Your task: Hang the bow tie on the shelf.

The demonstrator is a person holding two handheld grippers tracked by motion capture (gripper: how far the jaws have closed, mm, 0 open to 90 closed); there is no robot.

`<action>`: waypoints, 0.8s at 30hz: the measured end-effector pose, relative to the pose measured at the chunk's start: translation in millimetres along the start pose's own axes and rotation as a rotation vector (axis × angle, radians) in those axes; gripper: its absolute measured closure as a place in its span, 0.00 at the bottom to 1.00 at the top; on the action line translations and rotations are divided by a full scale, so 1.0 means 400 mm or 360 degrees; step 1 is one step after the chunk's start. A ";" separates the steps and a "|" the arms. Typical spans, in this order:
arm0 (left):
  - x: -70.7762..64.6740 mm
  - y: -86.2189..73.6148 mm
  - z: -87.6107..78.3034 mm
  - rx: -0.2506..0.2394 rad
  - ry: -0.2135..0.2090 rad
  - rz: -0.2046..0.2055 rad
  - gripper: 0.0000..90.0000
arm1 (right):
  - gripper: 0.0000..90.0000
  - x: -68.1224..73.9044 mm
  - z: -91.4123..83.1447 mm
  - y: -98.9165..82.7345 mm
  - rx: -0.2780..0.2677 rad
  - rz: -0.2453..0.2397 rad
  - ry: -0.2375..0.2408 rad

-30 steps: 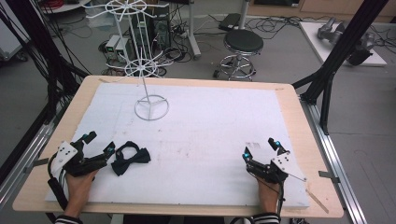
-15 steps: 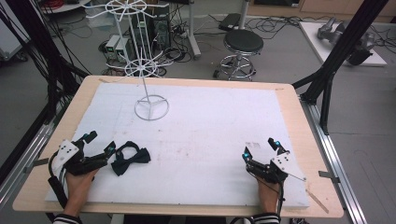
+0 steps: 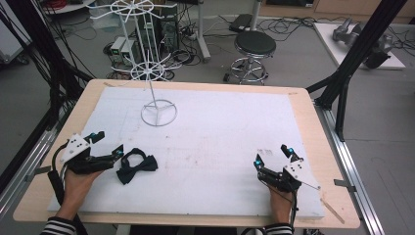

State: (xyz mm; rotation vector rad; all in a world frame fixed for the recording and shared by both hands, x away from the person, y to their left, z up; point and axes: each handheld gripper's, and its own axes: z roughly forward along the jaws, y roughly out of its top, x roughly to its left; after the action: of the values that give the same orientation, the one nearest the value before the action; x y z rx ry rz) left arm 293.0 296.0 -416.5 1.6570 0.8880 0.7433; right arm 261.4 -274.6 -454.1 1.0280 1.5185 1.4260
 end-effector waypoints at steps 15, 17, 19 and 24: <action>0.011 0.041 0.056 0.0495 -0.0087 0.0035 0.19 | 0.07 0.000 0.000 0.000 0.0003 0.0002 -0.0001; 0.012 0.046 0.066 0.0539 -0.0092 0.0040 0.19 | 0.07 -0.001 0.000 0.000 -0.0002 -0.0001 -0.0001; 0.013 0.051 0.076 0.0602 -0.0111 0.0062 0.19 | 0.07 -0.001 0.000 0.000 -0.0001 -0.0001 -0.0003; 0.011 0.057 0.099 0.0748 -0.0175 0.0091 0.22 | 0.07 -0.001 0.000 0.000 -0.0003 0.0006 -0.0002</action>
State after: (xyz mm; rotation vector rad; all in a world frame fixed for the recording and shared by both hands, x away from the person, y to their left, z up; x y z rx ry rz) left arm 332.4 275.9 -403.6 2.1218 0.9905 0.4964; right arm 261.6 -274.9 -454.0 1.0310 1.5149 1.4286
